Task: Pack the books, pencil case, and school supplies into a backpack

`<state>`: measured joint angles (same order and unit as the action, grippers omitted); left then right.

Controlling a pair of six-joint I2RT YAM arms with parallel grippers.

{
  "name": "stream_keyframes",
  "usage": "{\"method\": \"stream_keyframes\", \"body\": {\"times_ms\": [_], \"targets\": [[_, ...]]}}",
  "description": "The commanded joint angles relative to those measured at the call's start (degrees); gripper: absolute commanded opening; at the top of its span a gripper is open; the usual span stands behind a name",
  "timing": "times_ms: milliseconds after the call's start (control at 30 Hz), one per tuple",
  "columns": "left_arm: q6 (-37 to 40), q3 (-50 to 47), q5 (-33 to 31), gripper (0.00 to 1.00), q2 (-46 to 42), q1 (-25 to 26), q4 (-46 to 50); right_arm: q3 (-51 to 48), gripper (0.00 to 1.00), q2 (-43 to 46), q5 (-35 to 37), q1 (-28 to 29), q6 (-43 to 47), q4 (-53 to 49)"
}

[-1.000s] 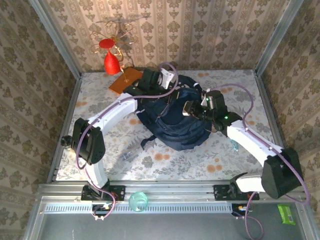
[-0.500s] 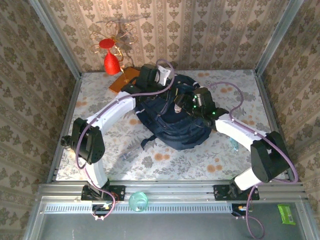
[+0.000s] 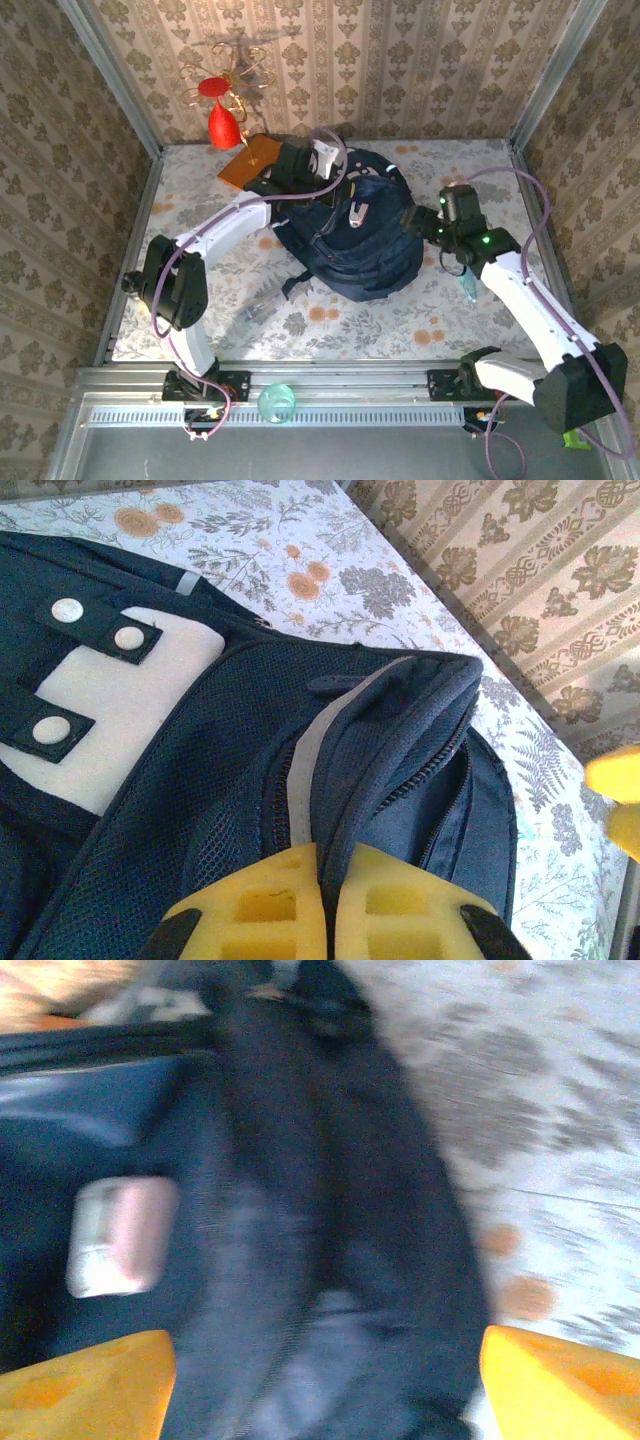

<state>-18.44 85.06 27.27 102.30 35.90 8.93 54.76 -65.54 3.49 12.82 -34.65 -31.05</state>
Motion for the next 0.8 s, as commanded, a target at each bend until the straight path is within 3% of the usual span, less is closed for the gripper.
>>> {"method": "stream_keyframes", "body": {"times_ms": [0,133,233,533,767], "targets": [[-1.43,-0.44,0.29,0.00,-2.92,-0.66,-5.74,-3.49,0.88,-3.86,3.09,-7.35,6.86,-10.15],[-1.34,-0.76,0.77,0.00,-3.03,-0.48,-5.62,-5.51,0.92,-8.90,3.52,-14.63,9.87,-9.54],[-0.42,-0.95,0.10,0.00,-3.36,-0.48,-5.33,-7.32,0.93,-12.24,-1.03,-17.81,8.63,-7.17],[0.44,-1.54,0.33,0.00,-4.54,-0.66,-5.40,-5.30,0.92,-23.82,-2.67,-18.97,7.51,-6.21],[0.16,-2.84,0.86,0.00,-4.90,-1.01,-6.56,-6.14,0.82,-24.38,-2.93,-18.66,7.72,-6.38]]}}
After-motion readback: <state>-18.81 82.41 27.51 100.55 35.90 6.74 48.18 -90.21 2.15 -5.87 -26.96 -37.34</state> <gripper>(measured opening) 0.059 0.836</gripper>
